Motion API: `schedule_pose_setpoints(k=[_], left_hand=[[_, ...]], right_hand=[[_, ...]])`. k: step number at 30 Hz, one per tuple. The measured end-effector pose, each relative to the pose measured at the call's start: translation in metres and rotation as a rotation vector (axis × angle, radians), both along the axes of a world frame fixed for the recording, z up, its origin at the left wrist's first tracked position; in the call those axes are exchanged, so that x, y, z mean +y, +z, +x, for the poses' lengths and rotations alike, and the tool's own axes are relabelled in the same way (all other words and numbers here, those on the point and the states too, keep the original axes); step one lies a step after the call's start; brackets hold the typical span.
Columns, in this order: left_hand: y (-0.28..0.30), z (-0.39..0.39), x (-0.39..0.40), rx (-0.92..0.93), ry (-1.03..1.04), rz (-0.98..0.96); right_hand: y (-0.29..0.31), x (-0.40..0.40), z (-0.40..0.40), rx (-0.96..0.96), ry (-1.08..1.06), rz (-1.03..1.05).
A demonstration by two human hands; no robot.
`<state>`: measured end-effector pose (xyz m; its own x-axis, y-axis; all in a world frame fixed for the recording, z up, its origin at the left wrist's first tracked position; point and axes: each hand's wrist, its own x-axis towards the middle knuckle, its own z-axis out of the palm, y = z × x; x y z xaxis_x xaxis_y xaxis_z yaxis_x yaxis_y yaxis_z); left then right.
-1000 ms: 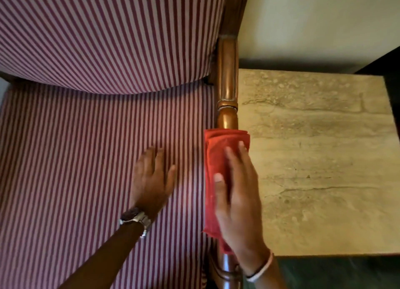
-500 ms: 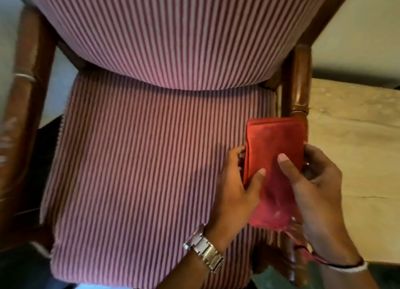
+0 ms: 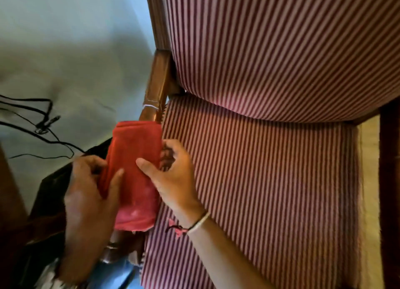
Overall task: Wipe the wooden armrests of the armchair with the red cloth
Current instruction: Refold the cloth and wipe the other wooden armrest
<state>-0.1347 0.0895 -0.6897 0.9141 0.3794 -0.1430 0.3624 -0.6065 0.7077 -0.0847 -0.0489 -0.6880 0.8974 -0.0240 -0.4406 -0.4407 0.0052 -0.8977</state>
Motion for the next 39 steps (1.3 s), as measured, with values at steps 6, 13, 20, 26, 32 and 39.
schedule_pose_setpoints(k=[6, 13, 20, 26, 32, 39], left_hand=[[-0.021, -0.001, -0.014, 0.008, -0.16, 0.217], [0.001, 0.004, -0.039, 0.055, -0.438, 0.527], [-0.004, 0.032, -0.041, -0.019, -0.511, 0.623], [0.0, 0.104, -0.051, -0.032, -0.514, 0.587], [-0.007, -0.023, -0.022, 0.112, -0.573, 0.66], [0.002, 0.072, -0.046, -0.035, -0.428, 0.578]], right_hand=[[-0.039, -0.049, -0.005, -0.096, 0.057, -0.305], [-0.124, -0.126, -0.036, -0.367, 0.709, -1.274], [-0.14, -0.132, -0.025, -0.462, 0.671, -1.409], [-0.147, -0.127, -0.027, -0.483, 0.677, -1.373], [-0.156, -0.109, -0.05, -0.463, 0.619, -1.348], [-0.147, -0.134, -0.033, -0.54, 0.644, -1.421]])
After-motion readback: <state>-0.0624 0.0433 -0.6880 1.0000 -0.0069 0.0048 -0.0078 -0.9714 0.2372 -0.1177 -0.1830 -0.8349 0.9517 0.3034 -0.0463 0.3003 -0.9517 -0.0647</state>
